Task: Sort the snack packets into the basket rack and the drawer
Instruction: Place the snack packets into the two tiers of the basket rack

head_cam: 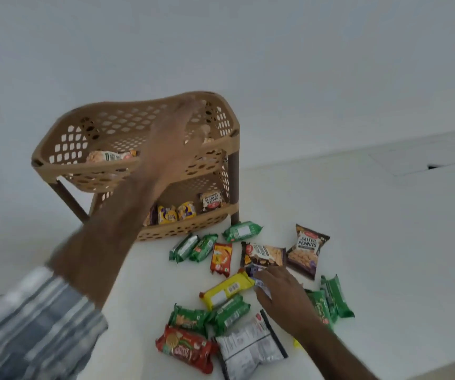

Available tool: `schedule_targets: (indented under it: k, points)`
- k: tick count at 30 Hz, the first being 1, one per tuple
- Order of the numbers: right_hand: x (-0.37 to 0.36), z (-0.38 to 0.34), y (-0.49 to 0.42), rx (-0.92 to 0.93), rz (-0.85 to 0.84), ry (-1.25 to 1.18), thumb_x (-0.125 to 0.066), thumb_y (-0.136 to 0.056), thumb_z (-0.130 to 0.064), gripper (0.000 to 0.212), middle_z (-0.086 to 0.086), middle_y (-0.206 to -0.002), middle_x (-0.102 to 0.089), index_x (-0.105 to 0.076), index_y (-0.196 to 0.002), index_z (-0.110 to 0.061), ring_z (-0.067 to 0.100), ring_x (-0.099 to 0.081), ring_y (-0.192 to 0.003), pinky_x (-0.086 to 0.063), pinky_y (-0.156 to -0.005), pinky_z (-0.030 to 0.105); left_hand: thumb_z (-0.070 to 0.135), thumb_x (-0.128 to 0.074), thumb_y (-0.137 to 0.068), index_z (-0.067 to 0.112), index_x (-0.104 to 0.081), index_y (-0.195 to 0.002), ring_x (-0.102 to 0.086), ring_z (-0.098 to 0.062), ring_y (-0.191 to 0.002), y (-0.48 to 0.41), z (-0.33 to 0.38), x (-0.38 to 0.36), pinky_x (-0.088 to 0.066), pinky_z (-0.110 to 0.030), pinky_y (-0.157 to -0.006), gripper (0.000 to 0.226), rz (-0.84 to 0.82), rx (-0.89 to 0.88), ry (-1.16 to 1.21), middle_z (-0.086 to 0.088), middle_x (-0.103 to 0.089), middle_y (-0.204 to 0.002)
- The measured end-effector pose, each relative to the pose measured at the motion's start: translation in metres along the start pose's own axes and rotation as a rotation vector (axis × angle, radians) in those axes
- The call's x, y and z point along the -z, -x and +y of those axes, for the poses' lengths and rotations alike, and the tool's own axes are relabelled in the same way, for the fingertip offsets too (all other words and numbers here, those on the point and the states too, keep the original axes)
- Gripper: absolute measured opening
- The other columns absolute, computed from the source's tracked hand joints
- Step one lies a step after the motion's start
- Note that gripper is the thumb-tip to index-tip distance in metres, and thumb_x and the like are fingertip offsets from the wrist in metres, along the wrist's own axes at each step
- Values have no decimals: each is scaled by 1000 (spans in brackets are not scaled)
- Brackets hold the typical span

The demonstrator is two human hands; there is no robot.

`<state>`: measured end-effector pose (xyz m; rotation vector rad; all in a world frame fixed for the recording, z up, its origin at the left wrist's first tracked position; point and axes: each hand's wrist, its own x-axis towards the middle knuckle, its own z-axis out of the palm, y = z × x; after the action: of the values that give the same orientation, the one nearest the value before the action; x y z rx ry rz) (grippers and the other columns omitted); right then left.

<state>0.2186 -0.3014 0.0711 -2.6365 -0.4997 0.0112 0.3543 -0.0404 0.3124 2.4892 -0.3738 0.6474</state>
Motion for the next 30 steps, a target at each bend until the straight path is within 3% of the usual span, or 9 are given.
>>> schedule_targets:
  k: [2,3,5,8,13,18,21,25,30]
  points:
    - [-10,-8,9,36,-53,18,-47,-97,-47,42,-3,-123,-63,-63,-128,-23,20,-53,-118,-46,-98,36,26,-54,-102,19,-57,-136,-45,-14,-132,60,14,-2,-34,-35,-110,35,183,-97,19,0,-54,-141]
    - [-15,-13,13,58,-86,28,-46,-95,-50,44,-4,-124,-62,-62,-128,-25,20,-52,-119,-45,-98,37,20,-55,-102,14,-59,-132,-47,-14,-128,91,15,-10,-36,-36,-109,31,182,-110,22,-2,-58,-136]
    - [-26,-27,21,110,-128,56,-49,-92,-49,43,-4,-124,-62,-62,-125,-26,20,-53,-118,-45,-97,37,21,-52,-101,15,-59,-132,-44,-8,-128,156,2,-33,-38,-42,-110,32,22,-50,21,-2,-59,-136]
    - [-39,-50,24,193,-99,72,-53,-89,-45,33,-6,-112,-64,-65,-114,-27,18,-57,-107,-49,-86,36,41,-43,-104,30,-48,-144,-30,1,-138,248,-30,-68,-35,-46,-114,42,-277,124,8,8,-45,-152]
    - [-48,-84,15,306,-99,137,-43,-94,-44,33,-1,-105,-65,-64,-108,-23,21,-56,-99,-48,-86,39,58,-28,-104,30,-14,-160,-1,-5,-154,347,-48,-87,-7,-34,-124,65,-490,120,-65,13,0,-168]
    - [-54,-113,24,345,-159,168,-42,-92,-55,43,2,-100,-69,-66,-104,-21,23,-61,-96,-50,-89,43,53,-19,-107,27,1,-161,5,-10,-155,384,-59,-87,-2,-34,-123,64,-483,203,-66,12,10,-168]
    - [-68,-125,34,349,-187,251,-63,-81,-55,38,2,-97,-70,-64,-101,-22,23,-64,-92,-52,-84,41,51,-16,-107,27,1,-161,5,-8,-154,390,-67,-86,-4,-34,-123,62,-437,259,-8,13,6,-168]
    - [-88,-136,38,326,-234,350,-78,-70,-44,64,9,-108,-68,-56,-124,-18,29,-64,-98,-53,-87,46,65,0,-99,33,4,-159,13,-4,-152,385,-88,-87,0,-35,-125,69,-385,416,-2,13,10,-167]
    - [-79,-141,32,297,-248,299,-63,-82,-32,64,9,-128,-62,-42,-142,-20,31,-58,-116,-43,-103,48,76,17,-85,32,7,-159,22,-12,-151,367,-125,-93,8,-37,-125,87,-443,497,-153,7,21,-165]
